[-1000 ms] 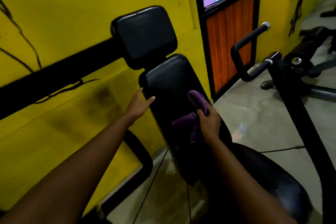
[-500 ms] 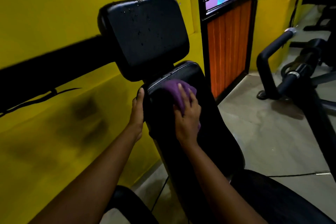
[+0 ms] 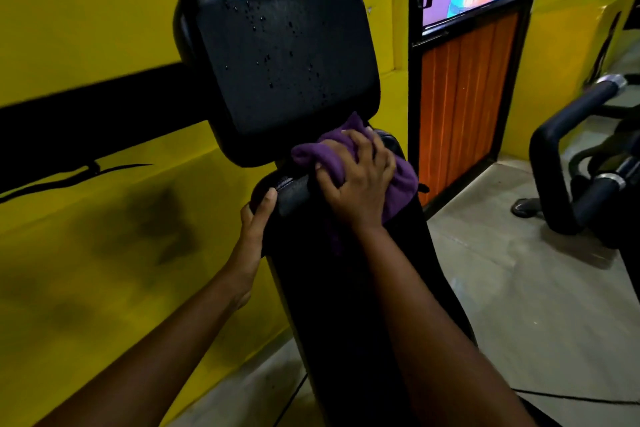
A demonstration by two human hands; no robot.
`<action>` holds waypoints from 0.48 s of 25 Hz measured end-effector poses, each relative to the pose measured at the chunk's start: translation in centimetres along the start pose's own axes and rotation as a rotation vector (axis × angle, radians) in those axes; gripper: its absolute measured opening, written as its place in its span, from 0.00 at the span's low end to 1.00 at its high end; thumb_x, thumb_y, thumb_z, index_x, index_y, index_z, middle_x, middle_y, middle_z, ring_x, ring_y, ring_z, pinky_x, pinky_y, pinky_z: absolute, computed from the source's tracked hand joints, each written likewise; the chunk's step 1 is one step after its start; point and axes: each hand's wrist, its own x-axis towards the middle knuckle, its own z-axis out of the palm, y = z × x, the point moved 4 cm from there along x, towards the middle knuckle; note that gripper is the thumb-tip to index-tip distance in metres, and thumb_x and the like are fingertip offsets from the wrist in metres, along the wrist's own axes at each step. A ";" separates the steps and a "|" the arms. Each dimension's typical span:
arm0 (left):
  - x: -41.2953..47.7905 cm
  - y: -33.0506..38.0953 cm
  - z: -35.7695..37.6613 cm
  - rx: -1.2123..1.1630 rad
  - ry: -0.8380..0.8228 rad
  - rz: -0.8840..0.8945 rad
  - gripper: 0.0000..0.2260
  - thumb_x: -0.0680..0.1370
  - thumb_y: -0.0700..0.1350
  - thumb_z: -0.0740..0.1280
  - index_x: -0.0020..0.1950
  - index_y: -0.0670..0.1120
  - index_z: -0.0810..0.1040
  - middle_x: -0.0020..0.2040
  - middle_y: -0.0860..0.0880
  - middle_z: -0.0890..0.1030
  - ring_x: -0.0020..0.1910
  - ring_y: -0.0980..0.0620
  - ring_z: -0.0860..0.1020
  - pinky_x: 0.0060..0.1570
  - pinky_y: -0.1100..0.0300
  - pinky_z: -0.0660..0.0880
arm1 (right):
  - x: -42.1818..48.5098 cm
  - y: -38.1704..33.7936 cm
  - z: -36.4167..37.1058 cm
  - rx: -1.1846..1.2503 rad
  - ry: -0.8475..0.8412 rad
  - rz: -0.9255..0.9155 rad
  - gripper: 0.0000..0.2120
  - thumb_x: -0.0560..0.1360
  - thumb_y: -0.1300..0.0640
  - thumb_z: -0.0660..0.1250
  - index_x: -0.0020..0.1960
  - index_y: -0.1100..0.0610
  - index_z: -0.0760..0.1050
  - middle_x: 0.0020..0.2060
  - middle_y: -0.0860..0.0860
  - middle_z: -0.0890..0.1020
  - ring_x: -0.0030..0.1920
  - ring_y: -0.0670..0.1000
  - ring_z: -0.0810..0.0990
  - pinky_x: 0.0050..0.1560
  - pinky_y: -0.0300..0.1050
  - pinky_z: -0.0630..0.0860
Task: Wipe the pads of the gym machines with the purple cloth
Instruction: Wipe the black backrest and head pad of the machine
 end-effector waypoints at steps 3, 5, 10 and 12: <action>0.0 0.1 0.1 -0.043 0.008 -0.014 0.46 0.60 0.70 0.68 0.74 0.57 0.57 0.70 0.52 0.69 0.65 0.50 0.73 0.59 0.53 0.72 | -0.9 -1.1 0.0 -0.012 0.034 0.129 0.21 0.69 0.41 0.59 0.57 0.48 0.77 0.63 0.53 0.76 0.66 0.55 0.62 0.63 0.61 0.60; -0.2 0.2 0.3 -0.059 0.007 0.016 0.40 0.65 0.65 0.68 0.73 0.53 0.58 0.67 0.52 0.72 0.61 0.53 0.75 0.49 0.59 0.73 | -3.6 -3.6 0.5 -0.026 -0.016 0.059 0.22 0.70 0.40 0.58 0.62 0.44 0.74 0.66 0.52 0.73 0.66 0.57 0.63 0.61 0.56 0.60; -0.8 0.7 0.6 -0.017 0.001 0.036 0.35 0.71 0.56 0.70 0.73 0.50 0.58 0.67 0.51 0.71 0.60 0.52 0.74 0.58 0.56 0.72 | -1.6 0.4 0.4 -0.059 -0.045 -0.120 0.22 0.71 0.39 0.58 0.63 0.43 0.72 0.66 0.51 0.73 0.66 0.55 0.63 0.59 0.53 0.60; -0.6 0.7 0.5 -0.013 -0.003 0.037 0.42 0.64 0.57 0.71 0.74 0.49 0.57 0.67 0.50 0.71 0.63 0.51 0.72 0.65 0.53 0.69 | 0.1 2.6 0.1 -0.066 -0.015 -0.029 0.22 0.71 0.41 0.58 0.63 0.45 0.72 0.66 0.51 0.73 0.66 0.55 0.63 0.61 0.53 0.59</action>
